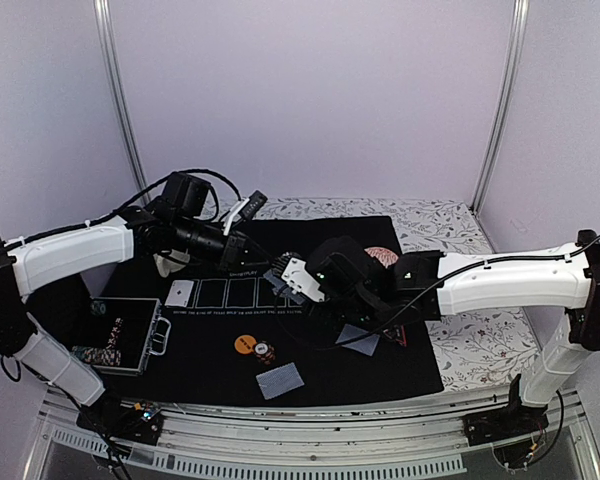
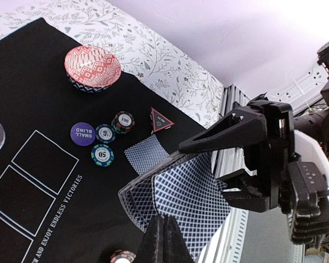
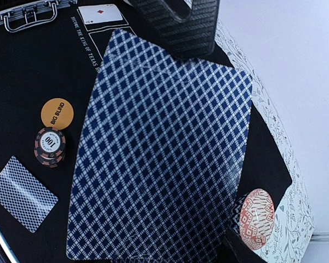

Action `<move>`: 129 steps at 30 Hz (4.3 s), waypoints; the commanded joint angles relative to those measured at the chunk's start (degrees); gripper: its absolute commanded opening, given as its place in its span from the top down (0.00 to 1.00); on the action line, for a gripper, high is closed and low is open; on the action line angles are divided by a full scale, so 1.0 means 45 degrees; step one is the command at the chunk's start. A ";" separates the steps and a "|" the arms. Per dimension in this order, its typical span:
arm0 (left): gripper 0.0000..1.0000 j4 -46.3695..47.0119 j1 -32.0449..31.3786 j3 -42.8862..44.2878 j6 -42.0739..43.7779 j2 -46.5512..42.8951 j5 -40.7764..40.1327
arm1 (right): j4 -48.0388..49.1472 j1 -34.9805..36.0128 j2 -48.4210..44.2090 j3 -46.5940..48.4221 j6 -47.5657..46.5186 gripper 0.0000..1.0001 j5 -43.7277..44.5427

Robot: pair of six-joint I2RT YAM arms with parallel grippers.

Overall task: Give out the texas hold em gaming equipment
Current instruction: Pick up the poker card from the face-down deck piles.

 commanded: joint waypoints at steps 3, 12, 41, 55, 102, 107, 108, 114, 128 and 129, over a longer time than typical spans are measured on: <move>1.00 0.0353 0.0143 0.0012 -0.0042 -0.0194 0.0268 | 0.0527 -0.0167 -0.0619 -0.0203 0.0319 0.51 -0.0226; 0.95 -0.0294 0.0144 0.0012 -0.0069 0.0455 0.0334 | 0.0625 -0.0187 -0.0652 -0.0157 0.0319 0.51 -0.0213; 0.30 0.0158 -0.0090 0.0224 -0.0426 0.1451 0.0859 | 0.1211 -0.0208 -0.0367 0.0321 -0.0239 0.52 -0.0478; 0.59 0.0889 -0.0262 -0.0086 -0.0811 0.1394 0.2257 | 0.1730 -0.0203 -0.0096 0.0661 -0.0792 0.52 -0.0457; 0.94 0.1109 -0.0287 -0.0462 -0.1046 0.0326 0.2200 | 0.1718 -0.0686 0.0488 0.0881 -0.1413 0.39 -0.1215; 0.70 0.0984 -0.0285 -0.0458 -0.0976 0.0256 0.1832 | 0.1755 -0.0686 0.0434 0.0910 -0.1410 0.41 -0.1114; 0.69 0.0878 -0.0270 -0.0427 -0.0929 0.0224 0.1549 | 0.1747 -0.0674 0.0415 0.0896 -0.1404 0.42 -0.1112; 0.62 0.0027 -0.0230 -0.0025 -0.0397 0.0041 -0.0069 | 0.1757 -0.0671 0.0297 0.0813 -0.1397 0.42 -0.1117; 0.48 -0.0632 -0.0071 0.0222 0.0134 -0.0586 -0.0777 | 0.1679 -0.0672 0.0178 0.0710 -0.1395 0.43 -0.1061; 0.46 -0.0593 -0.0073 0.0224 0.0160 -0.0591 -0.0625 | 0.1679 -0.0670 0.0178 0.0727 -0.1399 0.43 -0.1068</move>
